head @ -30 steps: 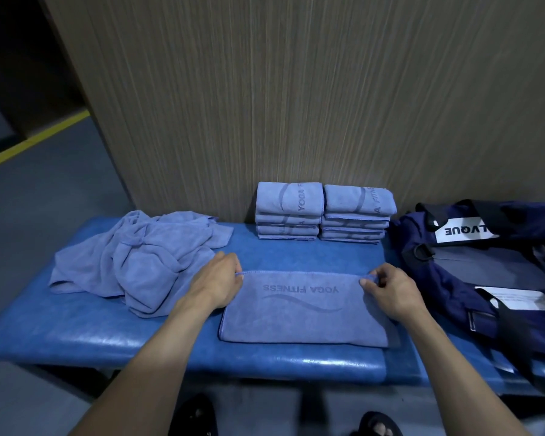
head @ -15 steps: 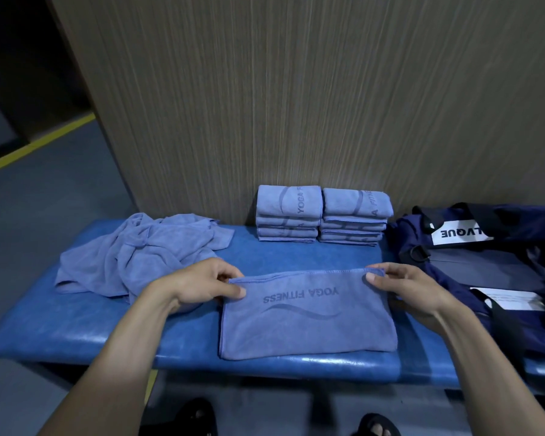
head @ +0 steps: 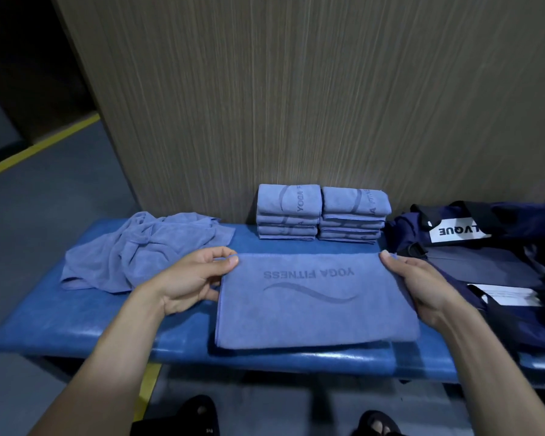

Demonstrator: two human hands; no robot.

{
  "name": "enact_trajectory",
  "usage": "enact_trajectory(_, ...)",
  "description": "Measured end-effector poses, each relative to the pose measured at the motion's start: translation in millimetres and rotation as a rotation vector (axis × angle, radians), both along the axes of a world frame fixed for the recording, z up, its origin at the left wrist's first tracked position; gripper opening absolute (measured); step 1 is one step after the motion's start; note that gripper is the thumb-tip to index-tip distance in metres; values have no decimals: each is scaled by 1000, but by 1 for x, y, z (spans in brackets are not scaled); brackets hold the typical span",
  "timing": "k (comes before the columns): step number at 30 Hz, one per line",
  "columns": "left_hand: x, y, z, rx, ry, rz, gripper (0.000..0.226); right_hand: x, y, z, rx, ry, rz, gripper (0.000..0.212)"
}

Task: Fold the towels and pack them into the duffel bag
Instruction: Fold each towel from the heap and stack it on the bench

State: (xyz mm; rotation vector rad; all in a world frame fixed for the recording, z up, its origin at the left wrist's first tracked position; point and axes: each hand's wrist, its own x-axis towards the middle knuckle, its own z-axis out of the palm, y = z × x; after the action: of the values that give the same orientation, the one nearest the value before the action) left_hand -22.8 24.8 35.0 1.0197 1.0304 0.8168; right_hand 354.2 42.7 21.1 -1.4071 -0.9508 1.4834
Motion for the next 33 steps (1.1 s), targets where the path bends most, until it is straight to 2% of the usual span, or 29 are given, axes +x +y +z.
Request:
enact_trajectory(3,11,16,-25,-36,218,127,15,-12,12,-24,-14,-269,-134,38)
enact_trajectory(5,18,26,-46,-69,338,198,19,-16,19,-43,-35,-471,-161,46)
enact_trajectory(7,22,36,-60,-78,430,257,21,-15,25,-55,-62,-597,-149,45)
enact_trajectory(12,25,54,-61,46,542,303,14,-13,34,-56,-55,-575,-131,20)
enact_trajectory(15,21,56,-58,34,429,355,11,-9,31,-52,-97,-533,-119,14)
enact_trajectory(19,16,51,-52,21,249,381,11,-3,31,-49,-149,-337,-141,17)
enact_trajectory(21,16,49,-53,113,327,376,10,-4,28,-47,-152,-306,-115,21)
enact_trajectory(23,17,46,-50,227,414,348,10,-5,27,-48,-124,-370,-106,21)
enact_trajectory(25,20,41,-41,303,397,315,8,-9,25,-46,-62,-500,-101,19)
enact_trajectory(27,25,35,-27,353,337,297,4,-13,26,-43,47,-817,-74,11)
enact_trajectory(29,30,29,-13,378,274,264,1,-25,22,-35,246,-1112,-29,22)
enact_trajectory(30,32,26,-8,391,256,230,3,-35,18,-28,387,-1100,1,29)
enact_trajectory(33,36,19,4,457,262,93,8,-78,1,-5,676,-799,239,44)
